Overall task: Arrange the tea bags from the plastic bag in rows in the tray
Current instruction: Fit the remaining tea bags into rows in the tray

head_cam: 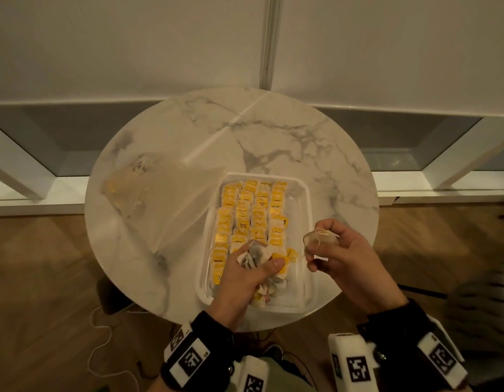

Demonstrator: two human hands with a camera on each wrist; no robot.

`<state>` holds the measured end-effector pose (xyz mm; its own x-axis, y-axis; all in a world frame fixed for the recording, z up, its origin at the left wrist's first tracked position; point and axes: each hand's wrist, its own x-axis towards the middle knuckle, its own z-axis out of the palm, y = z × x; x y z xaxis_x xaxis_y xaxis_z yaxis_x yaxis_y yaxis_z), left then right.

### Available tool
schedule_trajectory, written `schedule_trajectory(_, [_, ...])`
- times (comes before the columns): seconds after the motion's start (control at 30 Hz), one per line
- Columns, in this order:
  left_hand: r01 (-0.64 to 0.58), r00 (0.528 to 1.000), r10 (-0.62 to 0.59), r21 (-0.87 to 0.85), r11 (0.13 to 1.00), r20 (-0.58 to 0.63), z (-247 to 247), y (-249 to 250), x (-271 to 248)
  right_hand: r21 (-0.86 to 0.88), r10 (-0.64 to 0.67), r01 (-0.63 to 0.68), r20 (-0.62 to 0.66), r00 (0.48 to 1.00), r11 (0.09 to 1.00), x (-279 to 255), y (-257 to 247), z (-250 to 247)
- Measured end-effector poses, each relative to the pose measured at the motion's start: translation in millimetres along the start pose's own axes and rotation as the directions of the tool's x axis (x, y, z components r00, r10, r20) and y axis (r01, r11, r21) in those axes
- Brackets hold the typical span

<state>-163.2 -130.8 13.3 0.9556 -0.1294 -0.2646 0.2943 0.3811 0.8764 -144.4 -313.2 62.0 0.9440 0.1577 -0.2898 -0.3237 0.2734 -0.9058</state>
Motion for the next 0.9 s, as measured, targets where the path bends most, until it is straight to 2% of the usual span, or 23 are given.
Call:
schedule_trajectory(0.17, [-0.025, 1.0, 0.024, 0.129, 0.991, 0.016, -3, 1, 0, -0.188, -0.048, 0.056, 0.046, 0.998, 0.981, 2, -1, 0])
schedule_trajectory(0.3, [-0.043, 0.996, 0.029, 0.164, 0.986, 0.085, -3, 3, 0, -0.184, -0.067, 0.08, 0.079, 0.995, 0.98, 5, -3, 3])
schedule_trajectory(0.47, [-0.066, 0.994, 0.043, 0.219, 0.974, 0.105, -3, 6, -1, -0.158, -0.077, 0.09, 0.091, 0.993, 0.983, 11, -4, 7])
schedule_trajectory(0.67, [-0.094, 0.988, 0.064, 0.214, 0.972, 0.141, -2, 12, -3, -0.347, -0.11, 0.126, 0.066, 0.992, 0.929, 21, 4, 3])
schedule_trajectory(0.9, [-0.087, 0.99, 0.059, 0.219, 0.972, 0.129, -4, 10, -3, -0.281, -0.114, 0.108, -0.006, 0.993, 0.953, 26, 1, -5])
